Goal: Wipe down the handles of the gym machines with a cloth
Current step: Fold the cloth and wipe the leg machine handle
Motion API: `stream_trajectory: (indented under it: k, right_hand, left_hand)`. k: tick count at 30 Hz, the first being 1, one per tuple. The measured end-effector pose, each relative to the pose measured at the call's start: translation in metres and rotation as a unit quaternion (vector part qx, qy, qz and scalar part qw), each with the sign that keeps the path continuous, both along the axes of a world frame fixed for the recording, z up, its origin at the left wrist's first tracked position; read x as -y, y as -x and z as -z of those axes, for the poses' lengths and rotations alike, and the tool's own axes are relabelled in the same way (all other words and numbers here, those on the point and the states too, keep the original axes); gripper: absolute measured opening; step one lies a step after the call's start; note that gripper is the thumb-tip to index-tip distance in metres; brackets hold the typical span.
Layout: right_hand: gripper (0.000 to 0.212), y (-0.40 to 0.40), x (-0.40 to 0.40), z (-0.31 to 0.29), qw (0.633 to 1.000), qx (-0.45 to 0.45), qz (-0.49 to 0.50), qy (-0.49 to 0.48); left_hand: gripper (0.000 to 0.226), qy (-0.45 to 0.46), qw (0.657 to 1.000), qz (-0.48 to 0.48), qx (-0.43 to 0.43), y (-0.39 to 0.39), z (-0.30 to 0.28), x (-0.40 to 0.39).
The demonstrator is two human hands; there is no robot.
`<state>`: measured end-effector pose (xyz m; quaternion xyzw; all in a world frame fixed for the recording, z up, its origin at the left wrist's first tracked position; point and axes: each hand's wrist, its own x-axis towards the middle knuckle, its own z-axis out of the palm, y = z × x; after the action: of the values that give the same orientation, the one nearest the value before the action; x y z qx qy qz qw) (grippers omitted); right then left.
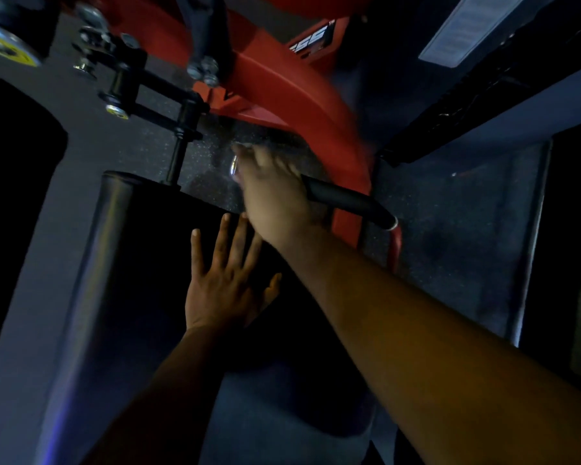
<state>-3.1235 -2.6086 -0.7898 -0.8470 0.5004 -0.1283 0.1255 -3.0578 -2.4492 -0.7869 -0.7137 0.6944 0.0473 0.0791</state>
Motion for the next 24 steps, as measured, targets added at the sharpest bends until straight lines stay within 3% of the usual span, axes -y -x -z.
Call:
stream_trajectory:
  k: [4, 7, 10, 15, 17, 20, 22, 24]
  right_hand:
    - [0.057, 0.034, -0.004, 0.001, 0.997, 0.022, -0.079, 0.016]
    - [0.058, 0.094, -0.012, 0.015, 0.996, 0.006, -0.073, 0.041]
    - [0.064, 0.141, -0.034, 0.025, 0.999, -0.017, 0.035, 0.005]
    - [0.053, 0.107, -0.051, 0.015, 0.949, 0.127, 0.274, -0.095]
    - [0.047, 0.084, -0.051, 0.013, 0.953, 0.108, 0.268, -0.086]
    - [0.054, 0.094, -0.052, 0.015, 0.969, 0.058, 0.228, -0.08]
    - [0.058, 0.122, -0.055, 0.024, 0.963, 0.069, 0.248, -0.085]
    - [0.048, 0.148, -0.06, 0.037, 0.938, 0.11, 0.309, -0.11]
  left_hand:
    - [0.085, 0.0, 1.0, -0.004, -0.002, 0.001, -0.002, 0.002]
    - [0.086, 0.007, 1.0, -0.003, -0.003, 0.002, -0.003, 0.001]
    - [0.086, 0.008, 1.0, -0.006, -0.004, 0.002, -0.003, 0.0]
    - [0.085, 0.008, 1.0, -0.002, 0.0, 0.002, -0.002, 0.001]
    - [0.086, 0.0, 1.0, -0.003, 0.004, 0.002, -0.002, 0.001]
    - [0.086, -0.005, 1.0, -0.003, 0.007, 0.002, -0.002, 0.0]
    - [0.086, -0.005, 1.0, -0.007, -0.002, 0.003, -0.002, 0.0]
    - [0.085, -0.007, 1.0, -0.009, -0.001, 0.004, -0.002, 0.001]
